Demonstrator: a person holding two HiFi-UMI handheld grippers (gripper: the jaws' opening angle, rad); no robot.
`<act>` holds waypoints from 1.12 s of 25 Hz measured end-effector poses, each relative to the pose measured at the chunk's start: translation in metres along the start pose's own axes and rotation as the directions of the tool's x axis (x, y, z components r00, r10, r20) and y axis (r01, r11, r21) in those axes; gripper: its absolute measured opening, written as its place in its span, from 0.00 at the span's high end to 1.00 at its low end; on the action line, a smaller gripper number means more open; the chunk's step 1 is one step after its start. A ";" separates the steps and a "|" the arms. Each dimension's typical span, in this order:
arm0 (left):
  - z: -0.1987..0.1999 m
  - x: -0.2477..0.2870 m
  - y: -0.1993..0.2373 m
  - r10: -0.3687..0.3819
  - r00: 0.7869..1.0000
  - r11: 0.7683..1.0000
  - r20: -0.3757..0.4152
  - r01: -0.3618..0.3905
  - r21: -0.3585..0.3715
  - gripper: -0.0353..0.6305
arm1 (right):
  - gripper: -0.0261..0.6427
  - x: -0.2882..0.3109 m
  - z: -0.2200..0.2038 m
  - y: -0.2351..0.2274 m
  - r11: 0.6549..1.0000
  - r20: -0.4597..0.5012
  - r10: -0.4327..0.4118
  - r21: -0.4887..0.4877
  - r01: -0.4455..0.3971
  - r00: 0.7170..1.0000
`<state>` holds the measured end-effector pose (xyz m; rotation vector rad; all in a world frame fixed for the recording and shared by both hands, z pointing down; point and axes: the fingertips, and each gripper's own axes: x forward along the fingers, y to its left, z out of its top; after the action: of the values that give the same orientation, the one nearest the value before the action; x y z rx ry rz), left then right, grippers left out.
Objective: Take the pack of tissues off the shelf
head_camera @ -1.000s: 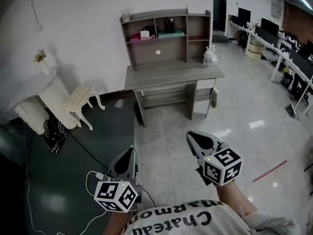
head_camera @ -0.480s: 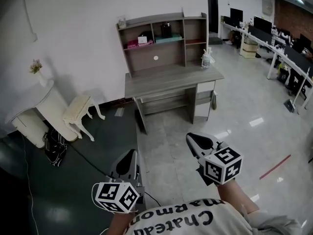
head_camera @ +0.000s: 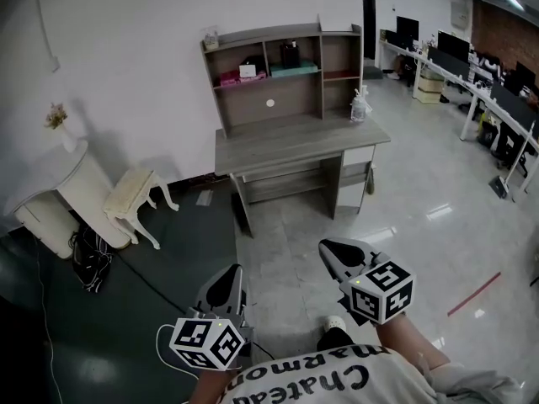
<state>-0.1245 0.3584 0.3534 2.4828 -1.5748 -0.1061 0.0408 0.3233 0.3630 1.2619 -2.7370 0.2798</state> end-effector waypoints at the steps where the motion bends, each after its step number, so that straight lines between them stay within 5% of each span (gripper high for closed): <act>1: -0.001 0.006 0.003 0.006 1.000 1.000 0.002 -0.006 -0.002 0.92 | 0.95 0.007 -0.002 -0.004 1.000 -0.008 0.008 0.001 -0.008 1.000; 8: -0.003 0.062 0.022 0.045 0.999 0.999 -0.016 -0.046 -0.026 0.92 | 0.95 0.061 0.006 -0.047 0.997 -0.042 0.071 0.000 -0.071 0.997; 28: 0.037 0.220 0.057 0.229 0.967 0.973 0.114 -0.224 -0.055 0.92 | 0.95 0.195 0.075 -0.188 0.960 -0.023 0.268 -0.075 -0.269 0.963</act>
<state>-0.0869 0.1312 0.3390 2.2842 -1.8719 -0.2552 0.0562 0.0431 0.3470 0.8654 -2.8748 0.2011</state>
